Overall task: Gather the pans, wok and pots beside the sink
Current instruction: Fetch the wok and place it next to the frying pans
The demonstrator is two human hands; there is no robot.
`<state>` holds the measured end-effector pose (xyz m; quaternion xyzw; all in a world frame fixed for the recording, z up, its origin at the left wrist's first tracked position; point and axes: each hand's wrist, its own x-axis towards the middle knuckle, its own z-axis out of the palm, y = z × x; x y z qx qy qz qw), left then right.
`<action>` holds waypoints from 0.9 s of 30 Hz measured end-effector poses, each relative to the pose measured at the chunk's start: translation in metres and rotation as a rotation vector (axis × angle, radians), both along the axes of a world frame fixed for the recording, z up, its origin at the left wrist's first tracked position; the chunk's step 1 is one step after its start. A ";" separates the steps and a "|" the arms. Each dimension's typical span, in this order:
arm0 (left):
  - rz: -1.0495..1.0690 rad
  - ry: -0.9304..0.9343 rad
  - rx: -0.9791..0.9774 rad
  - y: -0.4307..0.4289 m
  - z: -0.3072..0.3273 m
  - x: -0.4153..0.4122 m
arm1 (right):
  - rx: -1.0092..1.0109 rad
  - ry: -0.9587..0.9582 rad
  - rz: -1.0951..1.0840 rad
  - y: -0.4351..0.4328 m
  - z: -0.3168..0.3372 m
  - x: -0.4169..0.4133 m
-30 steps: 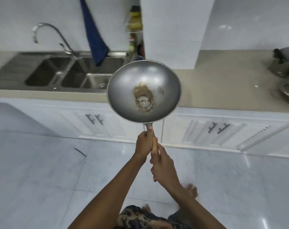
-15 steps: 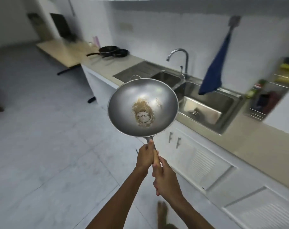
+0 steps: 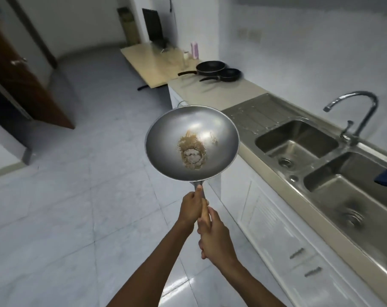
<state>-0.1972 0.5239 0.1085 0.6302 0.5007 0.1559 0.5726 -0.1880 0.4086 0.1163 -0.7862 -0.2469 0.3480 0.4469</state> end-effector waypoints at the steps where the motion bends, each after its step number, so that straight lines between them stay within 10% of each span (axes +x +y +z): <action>1: -0.001 0.008 0.005 0.016 0.001 0.003 | -0.002 0.016 0.007 0.016 0.002 0.004; 14: -0.029 0.072 0.018 0.319 -0.033 0.116 | 0.032 0.080 -0.003 0.306 -0.014 0.119; 27: -0.404 0.111 0.071 0.535 -0.021 0.341 | 0.113 0.315 -0.453 0.531 -0.003 0.290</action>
